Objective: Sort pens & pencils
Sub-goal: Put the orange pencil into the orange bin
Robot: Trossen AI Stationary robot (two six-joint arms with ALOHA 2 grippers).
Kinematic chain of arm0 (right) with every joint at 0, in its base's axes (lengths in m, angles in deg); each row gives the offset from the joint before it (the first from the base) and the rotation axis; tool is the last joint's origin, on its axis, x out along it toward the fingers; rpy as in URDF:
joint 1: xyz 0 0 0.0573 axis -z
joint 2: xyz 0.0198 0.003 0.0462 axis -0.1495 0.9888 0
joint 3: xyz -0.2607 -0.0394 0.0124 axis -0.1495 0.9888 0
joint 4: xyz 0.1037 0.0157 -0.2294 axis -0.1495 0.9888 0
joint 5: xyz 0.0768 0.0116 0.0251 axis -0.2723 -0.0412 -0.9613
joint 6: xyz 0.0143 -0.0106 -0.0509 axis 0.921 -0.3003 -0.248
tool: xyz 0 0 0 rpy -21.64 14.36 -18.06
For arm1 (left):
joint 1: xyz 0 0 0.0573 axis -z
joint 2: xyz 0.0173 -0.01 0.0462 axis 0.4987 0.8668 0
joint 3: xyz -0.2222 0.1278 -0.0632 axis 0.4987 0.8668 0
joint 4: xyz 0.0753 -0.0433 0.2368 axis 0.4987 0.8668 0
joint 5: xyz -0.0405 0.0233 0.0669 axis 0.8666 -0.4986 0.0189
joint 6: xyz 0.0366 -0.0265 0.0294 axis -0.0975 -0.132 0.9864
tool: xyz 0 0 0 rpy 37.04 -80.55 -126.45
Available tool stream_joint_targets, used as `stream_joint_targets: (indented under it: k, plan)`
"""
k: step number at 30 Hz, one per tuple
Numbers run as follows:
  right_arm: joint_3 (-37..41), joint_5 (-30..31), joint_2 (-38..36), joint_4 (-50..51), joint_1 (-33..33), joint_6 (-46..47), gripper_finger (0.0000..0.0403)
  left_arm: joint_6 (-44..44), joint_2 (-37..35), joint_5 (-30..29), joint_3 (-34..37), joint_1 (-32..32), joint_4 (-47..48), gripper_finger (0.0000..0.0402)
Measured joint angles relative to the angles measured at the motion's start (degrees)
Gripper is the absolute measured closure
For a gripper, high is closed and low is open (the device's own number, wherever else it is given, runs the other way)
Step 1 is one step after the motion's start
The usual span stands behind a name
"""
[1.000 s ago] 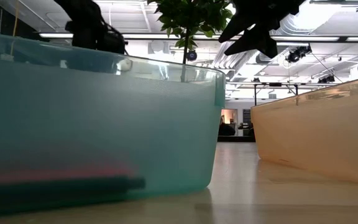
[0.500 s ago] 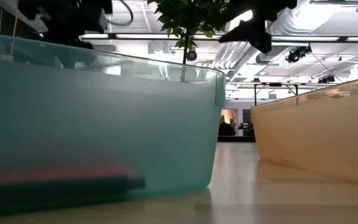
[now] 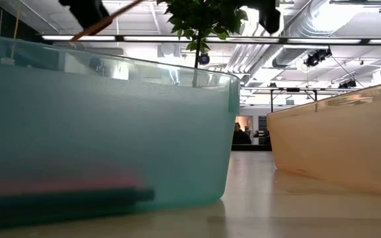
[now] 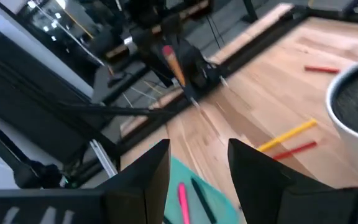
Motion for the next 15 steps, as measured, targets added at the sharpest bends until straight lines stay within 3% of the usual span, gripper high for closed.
stream_joint_targets:
  k: [6,11,15]
  plan:
    - [-0.1,1.5,2.7,-6.9,-2.2,-0.2,0.0249,-2.6,0.3,-3.5,0.0,5.8,-12.4,0.0401]
    - [-1.4,2.1,7.8,-14.2,-3.3,-1.6,0.0249,-4.3,0.6,-6.3,0.0,8.1,-17.7,0.0401]
    - [-5.0,1.3,10.9,-14.3,-3.4,-4.0,0.0249,-5.8,1.3,-8.5,0.0,10.0,-22.2,0.0401]
